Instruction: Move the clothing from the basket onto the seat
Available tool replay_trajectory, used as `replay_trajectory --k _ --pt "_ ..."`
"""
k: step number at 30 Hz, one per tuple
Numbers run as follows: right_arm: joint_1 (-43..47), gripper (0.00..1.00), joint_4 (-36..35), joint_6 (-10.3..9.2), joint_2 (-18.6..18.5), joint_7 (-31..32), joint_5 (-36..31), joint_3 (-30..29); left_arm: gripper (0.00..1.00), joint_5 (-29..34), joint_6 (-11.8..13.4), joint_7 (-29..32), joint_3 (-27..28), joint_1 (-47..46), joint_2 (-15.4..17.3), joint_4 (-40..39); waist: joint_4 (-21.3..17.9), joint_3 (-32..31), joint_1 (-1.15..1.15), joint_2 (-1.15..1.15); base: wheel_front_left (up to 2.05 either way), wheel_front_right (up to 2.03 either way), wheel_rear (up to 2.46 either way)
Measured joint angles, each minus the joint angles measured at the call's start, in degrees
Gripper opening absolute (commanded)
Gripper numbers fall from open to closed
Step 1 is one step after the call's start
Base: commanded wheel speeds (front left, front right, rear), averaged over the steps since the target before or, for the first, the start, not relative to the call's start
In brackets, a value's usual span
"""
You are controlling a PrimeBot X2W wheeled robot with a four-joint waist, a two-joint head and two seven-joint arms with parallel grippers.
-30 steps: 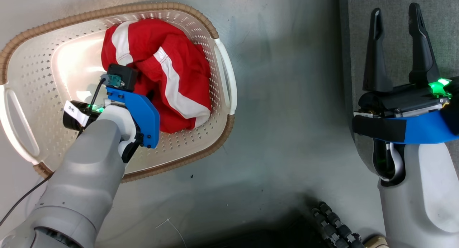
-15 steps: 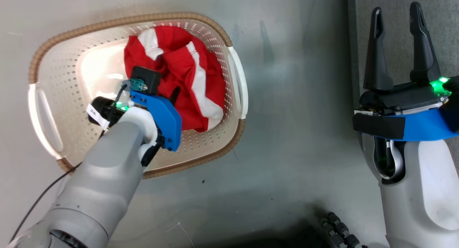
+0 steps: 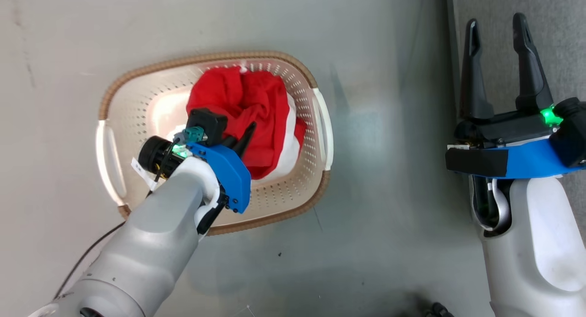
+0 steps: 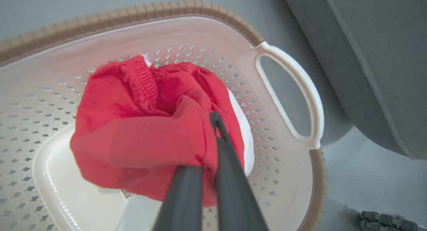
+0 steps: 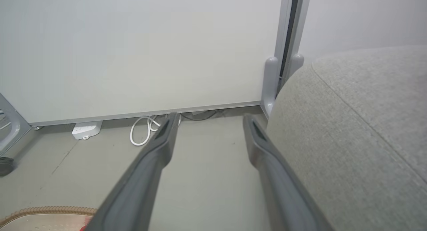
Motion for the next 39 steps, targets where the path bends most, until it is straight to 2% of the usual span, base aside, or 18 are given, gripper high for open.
replay_trajectory --k 13,27,39 --pt "3.2 1.00 3.3 0.00 0.0 0.0 -0.2 -0.4 0.00 -1.8 0.0 -3.8 -2.1 1.6 -0.1 -4.4 3.3 -9.6 0.00 0.00 0.00 0.00 0.00" --pt "8.5 1.00 6.4 0.00 0.0 0.0 -0.1 -0.7 0.00 9.1 0.6 -3.9 9.2 6.3 1.3 -17.0 5.9 -21.6 -0.01 0.00 0.00 0.00 0.00" --pt "13.5 1.00 8.3 0.00 0.0 0.0 0.7 -0.2 0.00 14.5 0.8 -3.9 14.0 8.7 1.5 -24.3 6.3 -30.8 -0.01 0.00 0.00 0.00 0.00"
